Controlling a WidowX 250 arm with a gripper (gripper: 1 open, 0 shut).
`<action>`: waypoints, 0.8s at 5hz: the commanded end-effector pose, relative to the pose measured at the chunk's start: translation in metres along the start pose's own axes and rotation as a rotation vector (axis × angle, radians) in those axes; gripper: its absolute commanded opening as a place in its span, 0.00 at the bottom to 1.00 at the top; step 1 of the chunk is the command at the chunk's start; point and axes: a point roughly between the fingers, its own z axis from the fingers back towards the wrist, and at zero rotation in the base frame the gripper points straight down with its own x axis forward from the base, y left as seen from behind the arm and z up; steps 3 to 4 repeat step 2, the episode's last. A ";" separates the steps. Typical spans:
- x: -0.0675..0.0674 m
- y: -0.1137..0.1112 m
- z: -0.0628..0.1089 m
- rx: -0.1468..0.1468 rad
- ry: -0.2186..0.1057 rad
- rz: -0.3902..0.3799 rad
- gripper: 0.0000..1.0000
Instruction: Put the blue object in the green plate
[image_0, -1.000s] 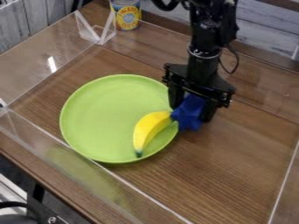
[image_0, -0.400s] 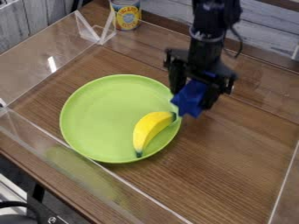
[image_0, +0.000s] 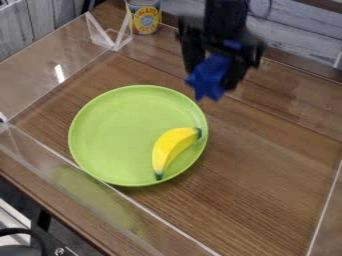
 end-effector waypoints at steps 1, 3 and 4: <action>-0.006 0.002 0.005 -0.003 -0.041 0.007 0.00; -0.015 0.002 -0.009 0.001 -0.025 0.017 0.00; -0.015 0.002 -0.009 0.001 -0.025 0.017 0.00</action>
